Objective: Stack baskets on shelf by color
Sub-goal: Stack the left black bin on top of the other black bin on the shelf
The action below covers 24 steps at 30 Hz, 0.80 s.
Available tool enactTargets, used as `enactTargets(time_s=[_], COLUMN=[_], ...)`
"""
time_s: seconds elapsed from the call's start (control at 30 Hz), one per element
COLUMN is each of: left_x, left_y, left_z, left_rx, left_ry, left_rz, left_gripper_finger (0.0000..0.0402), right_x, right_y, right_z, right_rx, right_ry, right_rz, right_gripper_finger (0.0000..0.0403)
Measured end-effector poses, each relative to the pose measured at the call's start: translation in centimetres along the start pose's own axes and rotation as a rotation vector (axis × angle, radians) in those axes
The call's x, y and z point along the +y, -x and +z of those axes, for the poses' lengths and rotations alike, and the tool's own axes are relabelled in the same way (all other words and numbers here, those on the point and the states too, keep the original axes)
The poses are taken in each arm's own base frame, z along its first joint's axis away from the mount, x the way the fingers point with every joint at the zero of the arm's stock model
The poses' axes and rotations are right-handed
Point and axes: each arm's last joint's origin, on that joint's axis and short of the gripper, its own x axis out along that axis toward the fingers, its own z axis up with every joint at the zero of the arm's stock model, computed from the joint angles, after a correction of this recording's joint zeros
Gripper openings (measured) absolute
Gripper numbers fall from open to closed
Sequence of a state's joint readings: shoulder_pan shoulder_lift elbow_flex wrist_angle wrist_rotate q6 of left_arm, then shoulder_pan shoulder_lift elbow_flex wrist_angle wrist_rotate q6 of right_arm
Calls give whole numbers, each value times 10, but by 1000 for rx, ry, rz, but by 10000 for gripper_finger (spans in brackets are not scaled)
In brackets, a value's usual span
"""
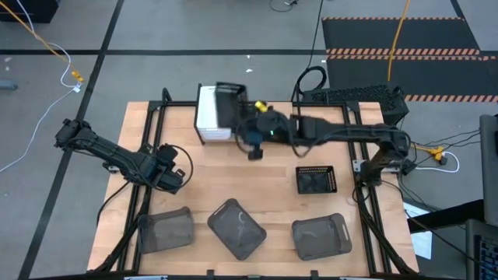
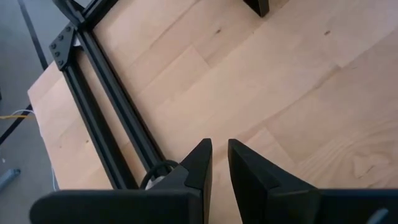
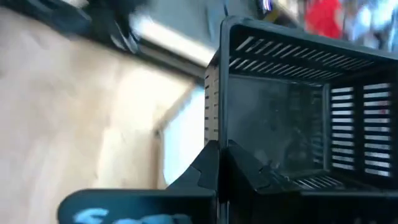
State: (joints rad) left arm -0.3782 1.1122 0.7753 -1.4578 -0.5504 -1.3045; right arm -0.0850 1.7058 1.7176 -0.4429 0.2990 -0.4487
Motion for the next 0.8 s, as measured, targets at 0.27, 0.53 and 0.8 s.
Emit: enactTargets(time_s=[0.27,0.53,0.8], left_x=[-2,-2,-1], left_y=[0,0,-4], left_z=[0,1,7], left_rx=[-5,-28,-20], left_ry=[10,2,26], left_rz=[-16,-15,-5], left_gripper_finger=[56,56,56], right_x=[-37,-39,-30], right_y=[-37,-58,-75], right_z=[-66,-114,-132], right_rx=[139,154,187], right_ry=[-199,-305,-305], right_rz=[93,119,141], right_gripper_finger=[3,2,2])
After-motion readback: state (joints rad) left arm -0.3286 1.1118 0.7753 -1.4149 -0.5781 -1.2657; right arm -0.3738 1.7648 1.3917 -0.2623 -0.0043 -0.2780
